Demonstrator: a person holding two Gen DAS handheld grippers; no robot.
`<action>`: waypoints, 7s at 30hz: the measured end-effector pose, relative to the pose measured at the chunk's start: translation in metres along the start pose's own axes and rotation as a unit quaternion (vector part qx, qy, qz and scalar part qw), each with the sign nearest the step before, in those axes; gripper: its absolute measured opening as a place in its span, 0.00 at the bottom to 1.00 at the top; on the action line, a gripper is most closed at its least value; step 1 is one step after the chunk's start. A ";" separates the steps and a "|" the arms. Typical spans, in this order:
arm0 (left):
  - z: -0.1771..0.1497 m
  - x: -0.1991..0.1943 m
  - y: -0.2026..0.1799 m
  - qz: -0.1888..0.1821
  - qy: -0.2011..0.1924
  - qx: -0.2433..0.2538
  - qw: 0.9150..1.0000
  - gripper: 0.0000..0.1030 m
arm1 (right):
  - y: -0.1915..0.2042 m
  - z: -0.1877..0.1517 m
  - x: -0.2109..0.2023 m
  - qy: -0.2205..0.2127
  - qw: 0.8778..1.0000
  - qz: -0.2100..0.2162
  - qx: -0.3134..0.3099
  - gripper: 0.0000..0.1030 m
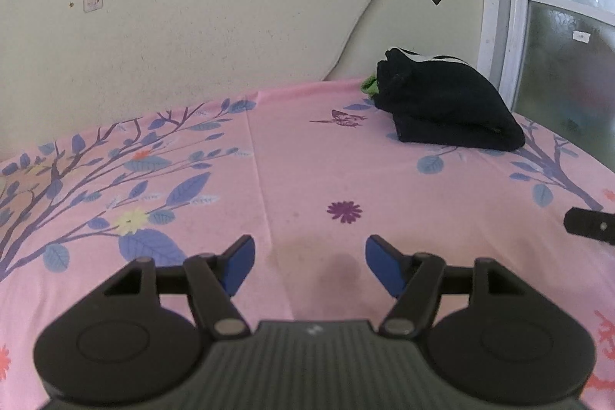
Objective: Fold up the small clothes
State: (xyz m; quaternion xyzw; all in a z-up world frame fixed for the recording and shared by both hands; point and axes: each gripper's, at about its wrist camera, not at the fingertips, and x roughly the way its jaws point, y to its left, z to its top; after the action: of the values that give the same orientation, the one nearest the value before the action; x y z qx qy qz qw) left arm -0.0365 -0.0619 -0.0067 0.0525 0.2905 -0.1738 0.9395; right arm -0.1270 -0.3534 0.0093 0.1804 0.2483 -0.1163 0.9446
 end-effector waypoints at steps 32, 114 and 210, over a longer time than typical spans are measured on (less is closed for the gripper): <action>-0.001 -0.017 0.002 -0.115 -0.036 0.034 0.992 0.82 | 0.013 0.003 0.013 0.010 0.998 -0.043 -0.033 0.90; 0.011 0.021 -0.009 -0.051 0.063 0.061 0.995 1.00 | 0.030 -0.018 -0.014 -0.007 1.000 0.019 0.021 0.90; 0.005 -0.004 -0.013 -0.040 0.008 0.062 0.997 1.00 | 0.032 -0.022 -0.018 -0.016 1.000 -0.005 0.023 0.90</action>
State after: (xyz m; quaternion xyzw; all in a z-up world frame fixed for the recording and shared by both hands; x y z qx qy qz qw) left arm -0.0421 -0.0737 -0.0005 0.1002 0.2887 -0.2282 0.9244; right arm -0.1418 -0.3132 0.0098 0.1989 0.2309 -0.1300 0.9435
